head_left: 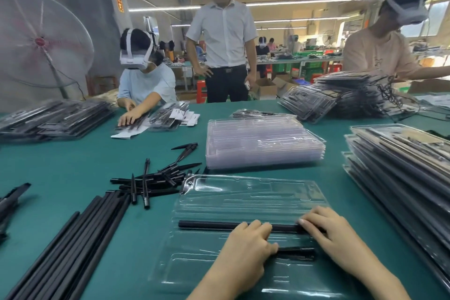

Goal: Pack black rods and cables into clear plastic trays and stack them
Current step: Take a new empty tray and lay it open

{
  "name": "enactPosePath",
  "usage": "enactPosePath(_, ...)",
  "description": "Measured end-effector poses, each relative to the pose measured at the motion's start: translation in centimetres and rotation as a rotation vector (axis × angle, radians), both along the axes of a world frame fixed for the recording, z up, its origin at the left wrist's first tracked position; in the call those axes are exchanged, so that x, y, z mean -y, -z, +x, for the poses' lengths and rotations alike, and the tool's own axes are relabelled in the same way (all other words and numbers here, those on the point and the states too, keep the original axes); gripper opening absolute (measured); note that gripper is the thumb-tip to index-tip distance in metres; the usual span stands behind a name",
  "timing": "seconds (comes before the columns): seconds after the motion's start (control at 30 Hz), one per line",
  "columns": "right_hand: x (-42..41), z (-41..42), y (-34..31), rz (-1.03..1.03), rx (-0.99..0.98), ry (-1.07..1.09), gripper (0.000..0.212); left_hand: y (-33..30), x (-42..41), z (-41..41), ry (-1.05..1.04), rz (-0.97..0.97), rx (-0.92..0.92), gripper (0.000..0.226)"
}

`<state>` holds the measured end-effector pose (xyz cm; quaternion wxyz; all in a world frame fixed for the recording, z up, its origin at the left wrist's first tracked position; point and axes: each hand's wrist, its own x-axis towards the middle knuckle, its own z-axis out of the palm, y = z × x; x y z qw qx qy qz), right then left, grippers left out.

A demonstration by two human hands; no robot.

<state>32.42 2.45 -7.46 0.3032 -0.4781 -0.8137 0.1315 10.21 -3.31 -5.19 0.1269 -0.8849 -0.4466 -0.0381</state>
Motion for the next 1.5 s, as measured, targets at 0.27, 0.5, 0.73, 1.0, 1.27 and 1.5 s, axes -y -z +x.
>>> enactPosePath(0.27,1.1,-0.6,-1.9,-0.175,-0.035,-0.26,0.022,0.3,0.5,-0.1,-0.074,-0.032,0.042,0.021)
enactPosePath(0.5,1.2,-0.8,-1.8,-0.199,-0.051,-0.252,0.023,1.3,0.7,-4.2,-0.095,-0.129,0.534,0.038)
enactPosePath(0.73,1.2,-1.0,-1.5,-0.143,-0.002,-0.231,0.025,0.8,2.2,-6.9,-0.152,-0.222,0.688,0.027)
enactPosePath(1.0,0.9,-4.5,-3.3,0.103,-0.01,-0.285,0.011,-2.2,4.3,-17.0,-0.449,0.051,0.621,0.024)
enactPosePath(1.27,2.5,-16.9,-4.4,0.051,-0.007,-0.547,0.022,-0.9,12.3,-38.7,-1.495,0.077,0.299,0.042)
enactPosePath(1.5,4.6,-25.8,-1.8,-0.023,0.196,-0.765,0.044,1.2,15.4,-42.0,-1.505,0.232,0.258,0.034)
